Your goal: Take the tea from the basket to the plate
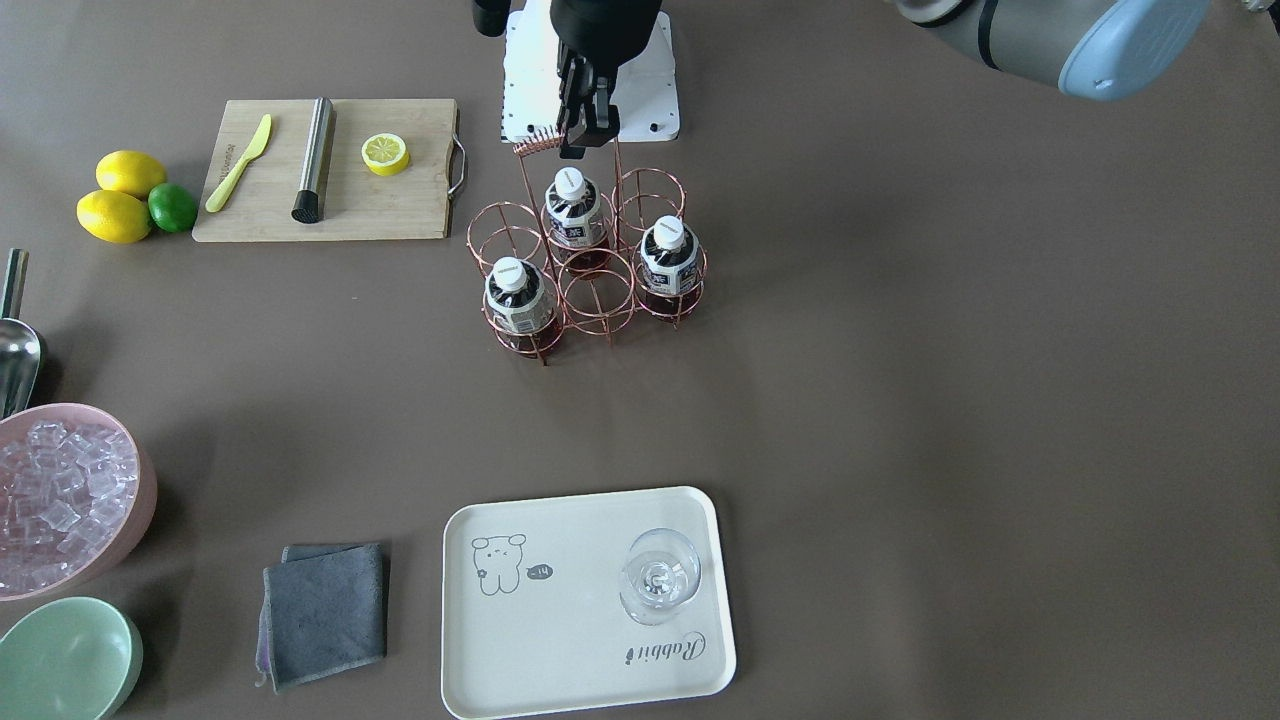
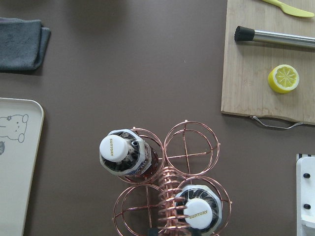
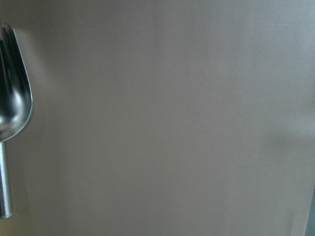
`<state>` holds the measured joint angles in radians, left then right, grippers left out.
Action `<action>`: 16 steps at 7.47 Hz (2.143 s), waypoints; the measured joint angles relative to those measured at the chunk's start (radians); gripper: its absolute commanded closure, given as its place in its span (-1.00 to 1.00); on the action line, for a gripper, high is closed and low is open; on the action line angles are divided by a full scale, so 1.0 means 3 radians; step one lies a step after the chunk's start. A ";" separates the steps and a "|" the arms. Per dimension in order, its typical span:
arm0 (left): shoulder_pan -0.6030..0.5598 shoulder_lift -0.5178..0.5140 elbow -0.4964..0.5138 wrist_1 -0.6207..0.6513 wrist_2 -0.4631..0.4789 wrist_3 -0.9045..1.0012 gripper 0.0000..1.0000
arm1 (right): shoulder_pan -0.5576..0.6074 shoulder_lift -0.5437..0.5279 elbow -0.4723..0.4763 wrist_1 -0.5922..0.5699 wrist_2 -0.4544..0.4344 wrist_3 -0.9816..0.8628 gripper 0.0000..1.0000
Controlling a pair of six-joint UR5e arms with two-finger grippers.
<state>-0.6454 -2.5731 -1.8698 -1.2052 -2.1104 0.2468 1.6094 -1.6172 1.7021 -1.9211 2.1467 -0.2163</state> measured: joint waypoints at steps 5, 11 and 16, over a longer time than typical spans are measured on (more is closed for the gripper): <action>0.0024 0.0010 -0.0010 -0.0007 0.0039 0.0001 1.00 | 0.0034 0.0004 0.0109 0.0014 -0.0006 -0.0002 -1.00; 0.0024 0.0025 -0.0015 -0.0007 0.0058 0.0001 1.00 | -0.0666 0.0255 0.0338 -0.0007 0.0367 0.0149 -1.00; 0.0024 0.0020 -0.0017 -0.0002 0.0065 0.0001 1.00 | -0.1547 0.0898 0.0760 -0.0022 0.0396 0.1517 -1.00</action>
<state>-0.6381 -2.5671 -1.8749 -1.2057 -2.0909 0.2470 1.1454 -1.3479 1.9301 -1.9278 2.2656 0.2387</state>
